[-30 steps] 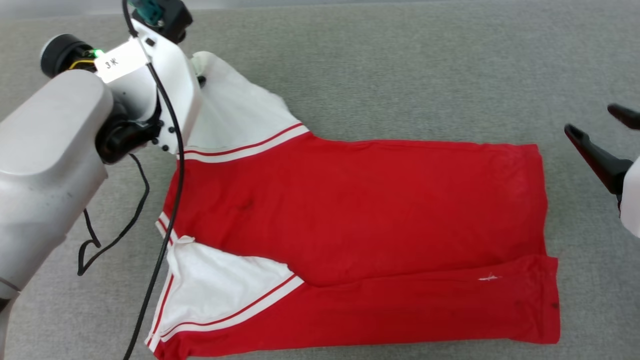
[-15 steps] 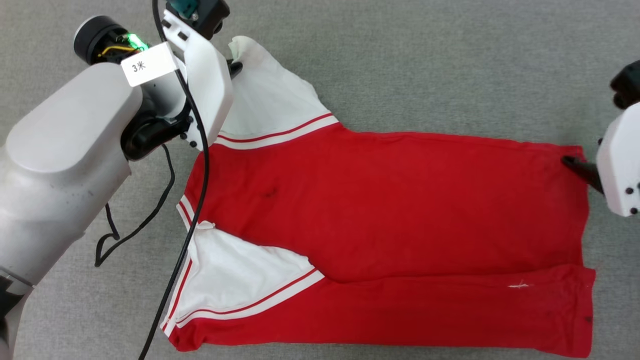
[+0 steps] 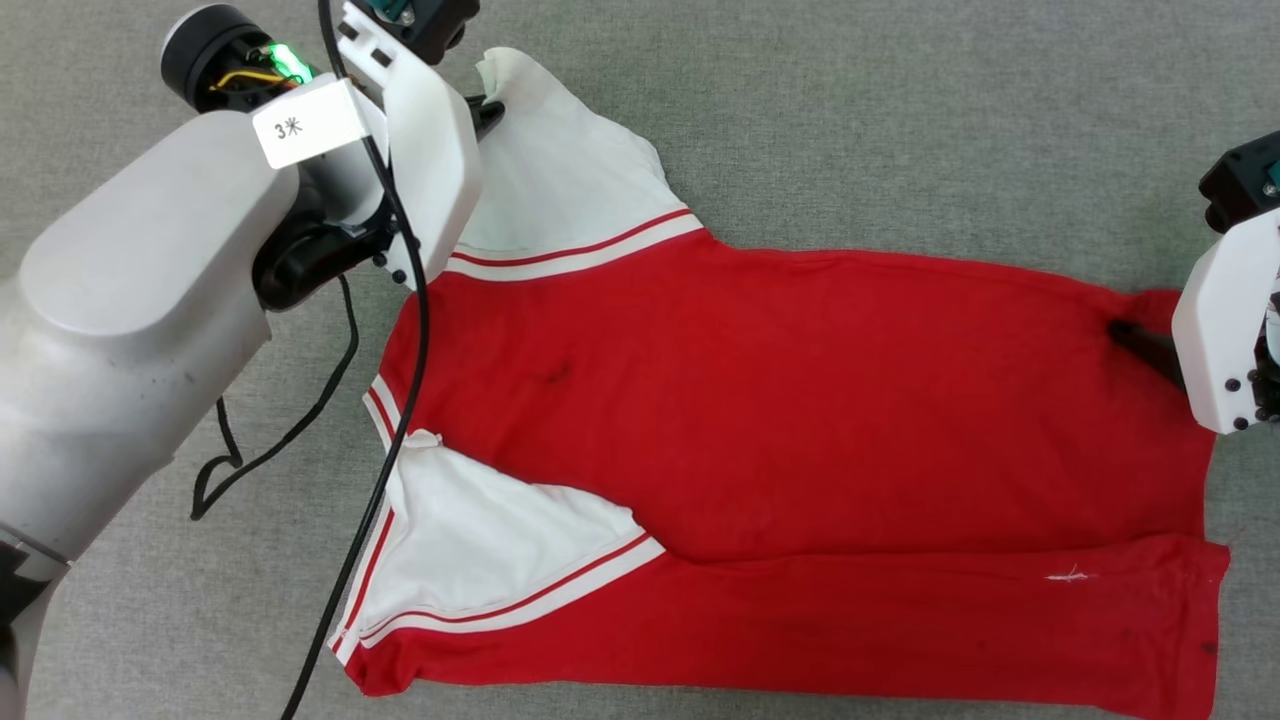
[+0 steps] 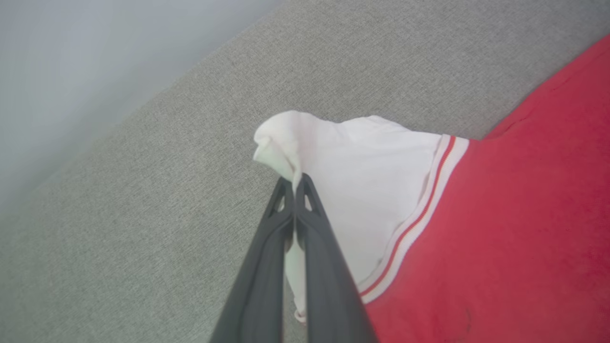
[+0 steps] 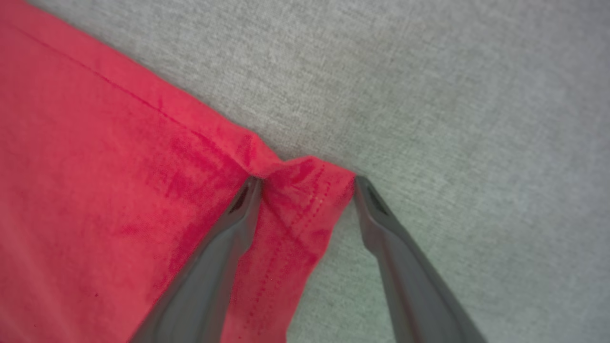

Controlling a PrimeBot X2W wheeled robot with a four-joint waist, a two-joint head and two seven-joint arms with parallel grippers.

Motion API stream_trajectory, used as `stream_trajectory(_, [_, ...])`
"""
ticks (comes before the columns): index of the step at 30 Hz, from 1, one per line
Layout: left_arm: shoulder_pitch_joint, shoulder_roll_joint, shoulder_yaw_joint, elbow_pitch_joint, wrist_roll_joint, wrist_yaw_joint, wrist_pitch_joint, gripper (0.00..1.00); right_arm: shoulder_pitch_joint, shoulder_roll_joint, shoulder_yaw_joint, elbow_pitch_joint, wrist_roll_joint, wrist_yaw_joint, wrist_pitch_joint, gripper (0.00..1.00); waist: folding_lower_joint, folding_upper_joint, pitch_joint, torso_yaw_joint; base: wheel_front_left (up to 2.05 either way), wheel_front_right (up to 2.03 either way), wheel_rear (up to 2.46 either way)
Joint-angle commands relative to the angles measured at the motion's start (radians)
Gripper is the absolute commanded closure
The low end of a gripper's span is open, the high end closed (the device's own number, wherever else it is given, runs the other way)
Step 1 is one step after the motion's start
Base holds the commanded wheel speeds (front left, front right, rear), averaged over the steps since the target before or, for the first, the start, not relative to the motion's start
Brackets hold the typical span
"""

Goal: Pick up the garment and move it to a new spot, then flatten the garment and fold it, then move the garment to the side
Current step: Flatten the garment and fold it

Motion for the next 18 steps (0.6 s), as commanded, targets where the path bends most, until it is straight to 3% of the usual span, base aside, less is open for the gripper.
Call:
stream_trajectory(1, [0.000,0.004,-0.004,0.002,-0.004,0.000,-0.008,1.00,0.074,0.037,0.071,0.045,0.017,0.004,0.019,0.00,0.0002,0.0000,-0.004,-0.004,0.00,0.00,0.00])
stream_trajectory(2, [0.003,0.006,-0.005,0.003,-0.007,0.000,-0.009,1.00,0.069,0.037,0.075,0.044,0.025,0.004,-0.002,0.70,0.0002,0.0000,-0.007,-0.007,0.00,0.00,0.00])
stream_trajectory(3, [0.007,0.008,-0.006,0.006,-0.011,0.000,-0.012,1.00,0.059,0.039,0.073,0.044,0.032,0.004,-0.020,1.00,0.0002,0.0000,-0.011,-0.010,0.00,0.00,0.00])
stream_trajectory(11, [0.057,0.022,-0.015,0.022,-0.029,0.000,-0.051,1.00,-0.022,0.036,0.041,0.063,0.053,0.001,-0.236,1.00,0.0002,0.0000,-0.082,-0.023,0.00,0.00,0.00])
stream_trajectory(18, [0.124,0.041,-0.022,-0.004,-0.042,0.008,-0.095,1.00,0.008,0.039,0.052,0.069,0.071,0.001,-0.372,1.00,0.0002,0.0000,-0.170,-0.024,0.00,0.00,0.00])
